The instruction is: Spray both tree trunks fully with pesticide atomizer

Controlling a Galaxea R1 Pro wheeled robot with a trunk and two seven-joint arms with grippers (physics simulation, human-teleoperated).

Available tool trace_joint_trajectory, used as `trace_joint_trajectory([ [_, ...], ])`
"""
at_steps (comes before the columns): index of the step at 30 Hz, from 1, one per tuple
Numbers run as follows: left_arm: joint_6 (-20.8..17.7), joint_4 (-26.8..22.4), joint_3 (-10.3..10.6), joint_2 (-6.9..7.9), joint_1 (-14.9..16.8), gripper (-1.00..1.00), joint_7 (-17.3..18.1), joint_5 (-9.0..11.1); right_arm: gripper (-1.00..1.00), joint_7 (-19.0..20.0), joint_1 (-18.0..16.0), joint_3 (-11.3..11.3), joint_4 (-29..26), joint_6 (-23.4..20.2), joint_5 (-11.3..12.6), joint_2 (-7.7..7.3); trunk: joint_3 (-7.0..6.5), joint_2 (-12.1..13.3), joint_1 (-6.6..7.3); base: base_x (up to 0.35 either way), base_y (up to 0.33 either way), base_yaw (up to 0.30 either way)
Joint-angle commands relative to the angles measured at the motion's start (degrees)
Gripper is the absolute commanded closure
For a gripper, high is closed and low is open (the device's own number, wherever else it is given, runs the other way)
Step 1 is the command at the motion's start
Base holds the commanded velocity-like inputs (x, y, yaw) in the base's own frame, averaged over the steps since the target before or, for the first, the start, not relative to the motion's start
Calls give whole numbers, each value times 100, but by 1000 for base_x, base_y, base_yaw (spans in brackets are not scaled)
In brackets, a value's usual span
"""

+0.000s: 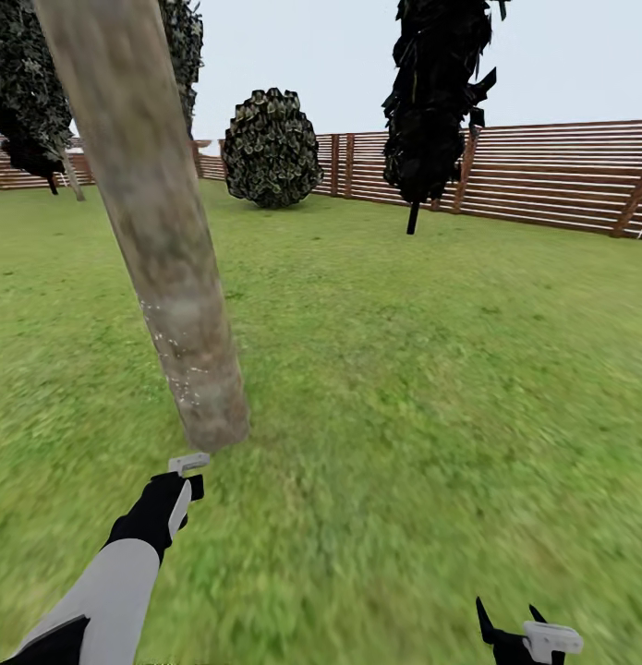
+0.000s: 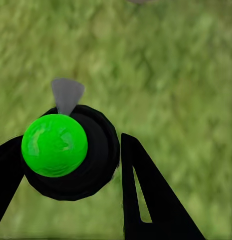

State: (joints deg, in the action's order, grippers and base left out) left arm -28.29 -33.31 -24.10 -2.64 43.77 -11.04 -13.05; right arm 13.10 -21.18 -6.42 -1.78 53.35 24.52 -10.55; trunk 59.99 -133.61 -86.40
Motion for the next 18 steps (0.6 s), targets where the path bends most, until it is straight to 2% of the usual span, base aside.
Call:
trace_joint_trajectory([
  [1,-1,0,1,0,0,100,-3,-4,-100,0,0,0,0,0,0,0,0,0,0,115,-274,272],
  [12,-1,33,1,-6,0,100,-3,-4,-100,0,0,0,-2,0,0,0,0,0,0,122,-274,267],
  [18,7,113,1,-2,0,100,-3,-4,-100,1,0,0,-2,0,0,0,0,0,0,124,-274,34],
])
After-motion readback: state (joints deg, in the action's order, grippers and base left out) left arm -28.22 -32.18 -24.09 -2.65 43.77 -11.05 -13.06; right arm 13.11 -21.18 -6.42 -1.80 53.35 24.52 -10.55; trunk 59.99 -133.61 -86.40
